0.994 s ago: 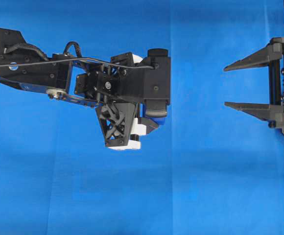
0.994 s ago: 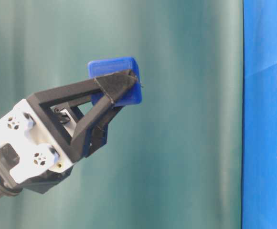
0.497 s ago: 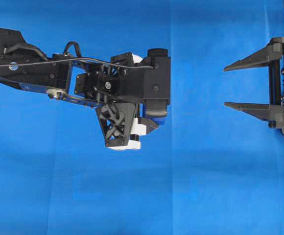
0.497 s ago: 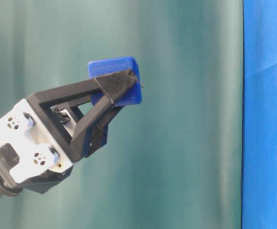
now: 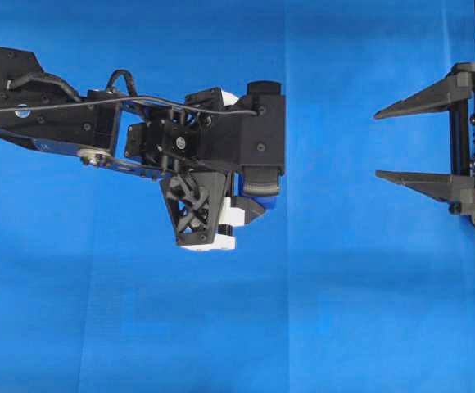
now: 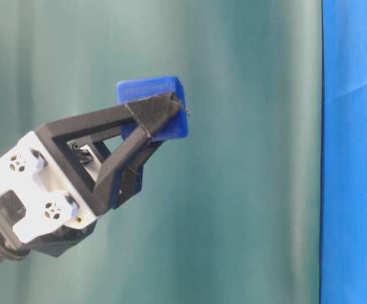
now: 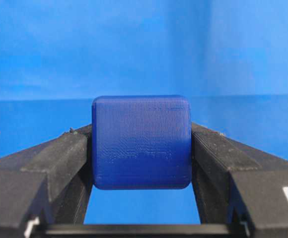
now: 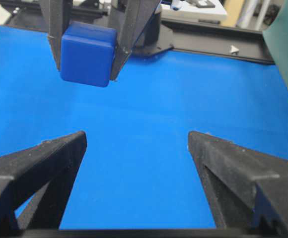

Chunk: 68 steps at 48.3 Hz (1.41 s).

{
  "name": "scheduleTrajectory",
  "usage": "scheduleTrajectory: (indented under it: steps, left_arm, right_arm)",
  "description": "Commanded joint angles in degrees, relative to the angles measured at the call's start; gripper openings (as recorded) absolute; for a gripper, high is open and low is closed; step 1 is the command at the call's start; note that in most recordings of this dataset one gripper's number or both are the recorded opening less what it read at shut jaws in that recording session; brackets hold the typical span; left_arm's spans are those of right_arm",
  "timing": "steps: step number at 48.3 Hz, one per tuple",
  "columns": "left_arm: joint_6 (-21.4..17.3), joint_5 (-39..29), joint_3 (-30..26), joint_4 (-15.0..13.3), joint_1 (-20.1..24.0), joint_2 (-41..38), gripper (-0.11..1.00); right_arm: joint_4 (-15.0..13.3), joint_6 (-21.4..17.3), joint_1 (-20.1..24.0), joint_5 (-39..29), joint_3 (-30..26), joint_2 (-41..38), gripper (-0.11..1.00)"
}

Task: Handover the blue block to the right arm after grasping it with the left arm, then place it in the designated position.
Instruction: 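Rotate the left wrist to present the cube toward the right arm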

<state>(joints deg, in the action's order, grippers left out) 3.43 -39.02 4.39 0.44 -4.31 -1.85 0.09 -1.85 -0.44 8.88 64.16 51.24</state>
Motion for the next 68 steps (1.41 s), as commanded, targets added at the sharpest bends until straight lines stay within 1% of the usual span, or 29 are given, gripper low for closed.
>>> scheduleTrajectory:
  steps: [1, 12, 18, 24, 29, 31, 41, 48, 56, 61, 68]
  left_arm:
    - [0.0, 0.4, -1.1, 0.1, 0.2, 2.0, 0.49]
    - [0.1, 0.6, -1.1, 0.2, 0.2, 2.1, 0.49]
    - [0.2, 1.2, 0.0, 0.1, 0.2, 2.8, 0.49]
    - [0.2, 5.4, 3.2, 0.1, 0.2, 4.5, 0.49]
    - [0.2, 11.6, 6.9, 0.1, 0.2, 6.8, 0.49]
    - [0.2, 15.4, 8.9, 0.1, 0.2, 8.0, 0.49]
    - [0.1, 29.6, 17.4, 0.1, 0.2, 12.8, 0.49]
    - [-0.7, 42.6, 24.1, 0.1, 0.2, 15.5, 0.49]
    - [-1.1, 53.9, 30.1, 0.2, 0.2, 17.8, 0.49]
    - [-1.2, 58.4, 32.9, 0.1, 0.1, 18.7, 0.49]
    - [-1.2, 60.2, 34.2, 0.1, 0.2, 18.9, 0.49]
  right_arm:
    - [0.2, -0.2, -0.1, 0.3, -1.8, -0.2, 0.95]
    - [0.1, -0.2, -0.1, 0.3, -1.8, -0.2, 0.95]
    - [0.1, -0.2, -0.1, 0.3, -1.8, -0.3, 0.95]
    - [0.2, -0.2, -0.1, 0.3, -1.8, -0.3, 0.95]
    - [0.1, -0.2, -0.1, 0.3, -1.8, -0.3, 0.95]
    - [0.1, -0.2, -0.1, 0.3, -1.8, -0.3, 0.95]
    - [0.2, -0.2, -0.1, 0.3, -1.9, -0.2, 0.95]
    - [0.0, -0.1, -0.1, 0.5, -1.9, -0.3, 0.95]
    - [-0.1, -0.1, -0.1, 0.7, -1.9, -0.2, 0.95]
    - [-0.2, -0.1, -0.1, 0.8, -1.9, -0.3, 0.95]
    - [-0.2, -0.1, -0.1, 0.9, -1.9, -0.3, 0.95]
